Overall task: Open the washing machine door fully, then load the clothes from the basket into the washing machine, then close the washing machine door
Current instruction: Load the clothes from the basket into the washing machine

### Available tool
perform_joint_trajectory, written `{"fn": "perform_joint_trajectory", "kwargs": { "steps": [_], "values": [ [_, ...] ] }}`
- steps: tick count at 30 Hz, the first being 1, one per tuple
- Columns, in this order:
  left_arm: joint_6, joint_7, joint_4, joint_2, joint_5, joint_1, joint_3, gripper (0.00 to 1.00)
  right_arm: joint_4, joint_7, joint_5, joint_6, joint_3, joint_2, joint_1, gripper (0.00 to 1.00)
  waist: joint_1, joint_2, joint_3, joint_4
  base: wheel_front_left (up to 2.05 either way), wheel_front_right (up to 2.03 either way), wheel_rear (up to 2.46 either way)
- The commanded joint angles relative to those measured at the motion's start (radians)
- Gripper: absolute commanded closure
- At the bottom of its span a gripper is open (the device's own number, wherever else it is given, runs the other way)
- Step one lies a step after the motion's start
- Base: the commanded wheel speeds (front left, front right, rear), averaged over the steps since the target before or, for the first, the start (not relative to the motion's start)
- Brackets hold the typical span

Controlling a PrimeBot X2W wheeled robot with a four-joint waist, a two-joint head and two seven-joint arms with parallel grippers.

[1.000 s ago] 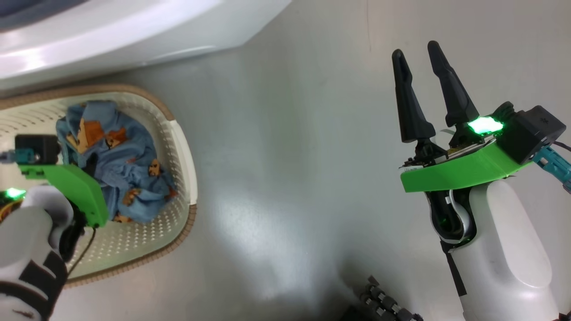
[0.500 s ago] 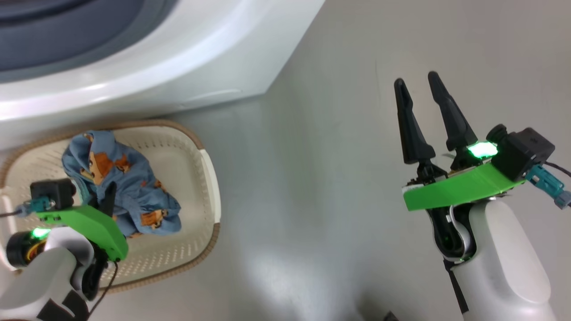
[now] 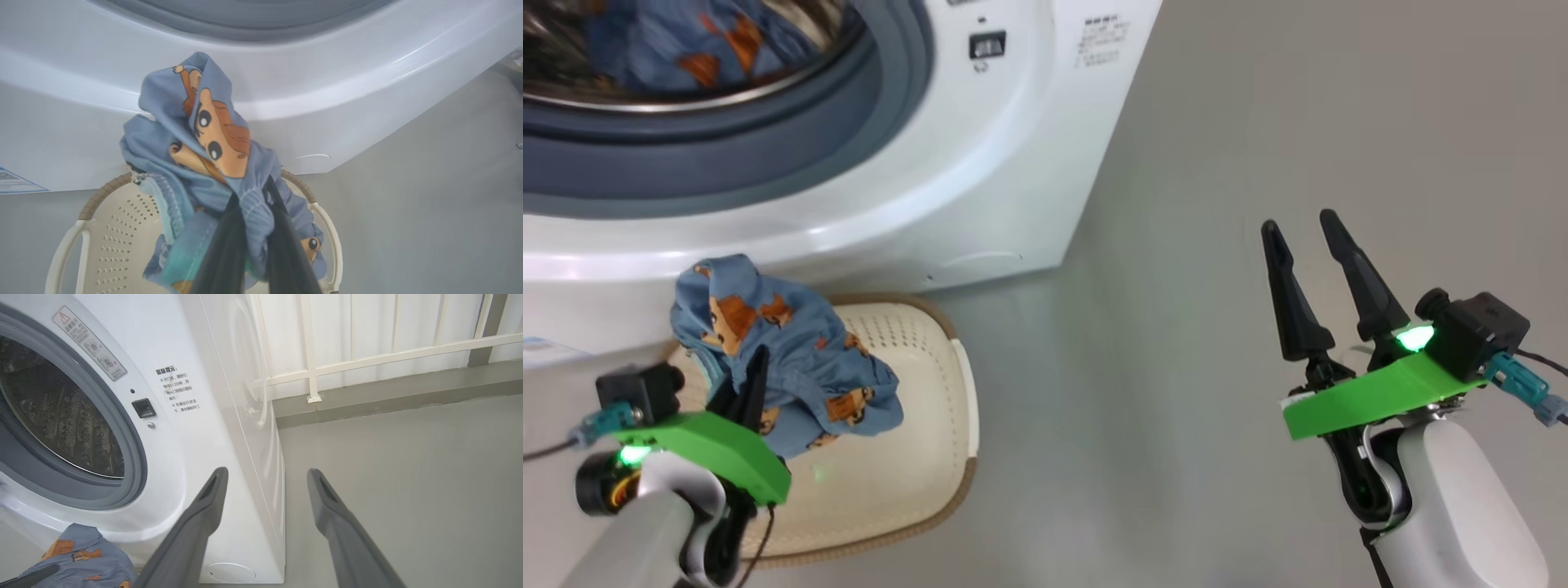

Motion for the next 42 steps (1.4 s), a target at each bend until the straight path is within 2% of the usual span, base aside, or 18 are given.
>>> {"fn": "perform_joint_trajectory", "kwargs": {
  "steps": [1, 9, 21, 28, 35, 42],
  "values": [
    [0.011, -0.010, -0.056, 0.031, 0.024, 0.039, 0.059, 1.00, -0.016, -0.005, 0.000, 0.002, 0.019, -0.011, 0.028, 0.00, 0.0000, -0.0001, -0.086, 0.049, 0.00, 0.00, 0.00],
    [0.054, -0.011, -0.241, 0.020, 0.104, 0.148, 0.152, 1.00, 0.001, -0.005, 0.011, 0.002, 0.019, -0.035, 0.065, 0.00, 0.0000, -0.0001, -0.171, 0.077, 0.00, 0.00, 0.00],
    [0.114, -0.011, -0.501, -0.028, 0.265, 0.301, 0.308, 1.00, 0.025, -0.005, 0.025, 0.002, 0.037, -0.079, 0.111, 0.00, 0.0000, -0.0001, -0.295, 0.112, 0.00, 0.00, 0.00],
    [0.145, -0.011, -0.576, -0.045, 0.359, 0.340, 0.315, 1.00, 0.034, -0.005, 0.027, 0.002, 0.048, -0.110, 0.137, 0.00, 0.0000, -0.0001, -0.347, 0.136, 0.00, 0.00, 0.00],
    [0.161, -0.011, -0.616, -0.057, 0.387, 0.359, 0.319, 1.00, 0.033, -0.005, 0.031, 0.002, 0.059, -0.122, 0.142, 0.00, 0.0000, -0.0001, -0.358, 0.137, 0.00, 0.00, 0.00],
    [0.158, -0.010, -0.632, -0.058, 0.397, 0.353, 0.320, 1.00, 0.031, -0.005, 0.032, 0.002, 0.068, -0.122, 0.143, 0.00, 0.0000, -0.0001, -0.348, 0.130, 0.00, 0.00, 0.00]
  ]
}}
